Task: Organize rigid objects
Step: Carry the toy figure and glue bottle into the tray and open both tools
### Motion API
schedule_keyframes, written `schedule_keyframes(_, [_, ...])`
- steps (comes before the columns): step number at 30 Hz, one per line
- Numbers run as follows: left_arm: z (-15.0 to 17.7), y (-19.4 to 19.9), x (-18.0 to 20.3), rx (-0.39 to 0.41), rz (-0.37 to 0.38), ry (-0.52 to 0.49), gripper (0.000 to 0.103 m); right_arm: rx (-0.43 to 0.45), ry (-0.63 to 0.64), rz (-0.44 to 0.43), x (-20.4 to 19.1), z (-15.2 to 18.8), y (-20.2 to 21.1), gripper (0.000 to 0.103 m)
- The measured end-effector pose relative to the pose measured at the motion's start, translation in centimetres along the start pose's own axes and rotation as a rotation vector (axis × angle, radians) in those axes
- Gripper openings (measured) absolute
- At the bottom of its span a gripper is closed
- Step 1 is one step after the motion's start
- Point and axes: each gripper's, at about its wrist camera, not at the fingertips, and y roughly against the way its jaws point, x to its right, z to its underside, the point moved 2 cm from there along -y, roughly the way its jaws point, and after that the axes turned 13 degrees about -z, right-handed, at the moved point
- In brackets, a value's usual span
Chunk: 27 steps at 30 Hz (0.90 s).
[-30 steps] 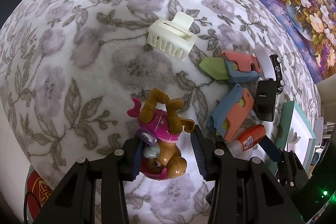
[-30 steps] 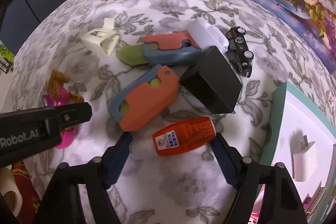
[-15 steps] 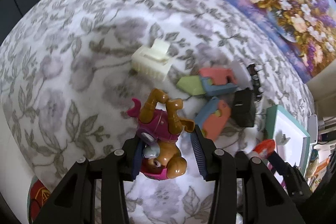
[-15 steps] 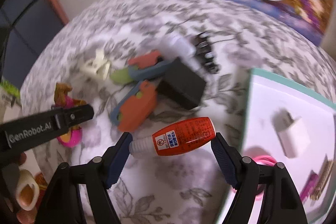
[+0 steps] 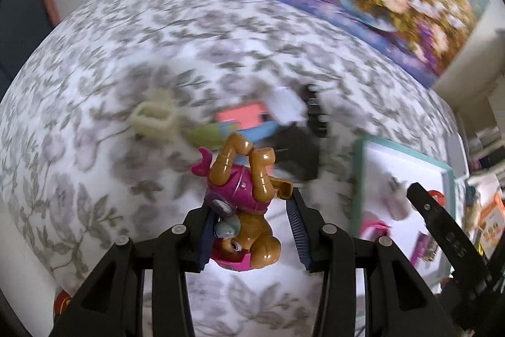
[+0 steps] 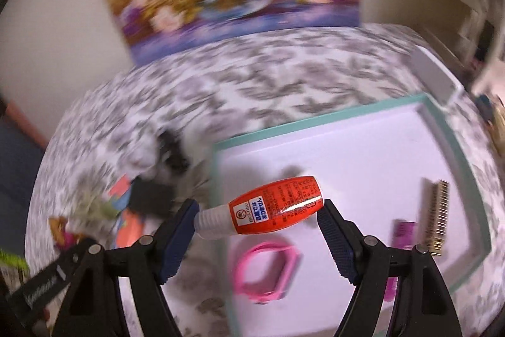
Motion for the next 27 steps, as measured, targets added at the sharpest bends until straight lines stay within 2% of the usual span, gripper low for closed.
schedule_keyframes(5, [-0.7, 1.8, 5.7, 0.028, 0.02, -0.129, 0.045, 0.024, -0.126, 0.061, 4.1, -0.8, 1.3, 0.08])
schedule_keyframes(9, [0.0, 2.2, 10.2, 0.04, 0.054, -0.229, 0.045, 0.043, -0.222, 0.091, 7.5, -1.3, 2.1, 0.08])
schedule_keyframes(15, [1.6, 0.9, 15.3, 0.015, 0.07, -0.333, 0.045, 0.074, -0.263, 0.136, 10.8, -1.8, 3.3, 0.08])
schedule_keyframes(20, [2.1, 0.5, 17.3, 0.028, 0.088, -0.369, 0.045, 0.081, -0.304, 0.141, 12.5, -1.8, 3.3, 0.08])
schedule_keyframes(27, [2.7, 0.1, 18.3, 0.04, 0.102, -0.403, 0.045, 0.033, -0.32, 0.141, 13.3, -0.8, 1.9, 0.08])
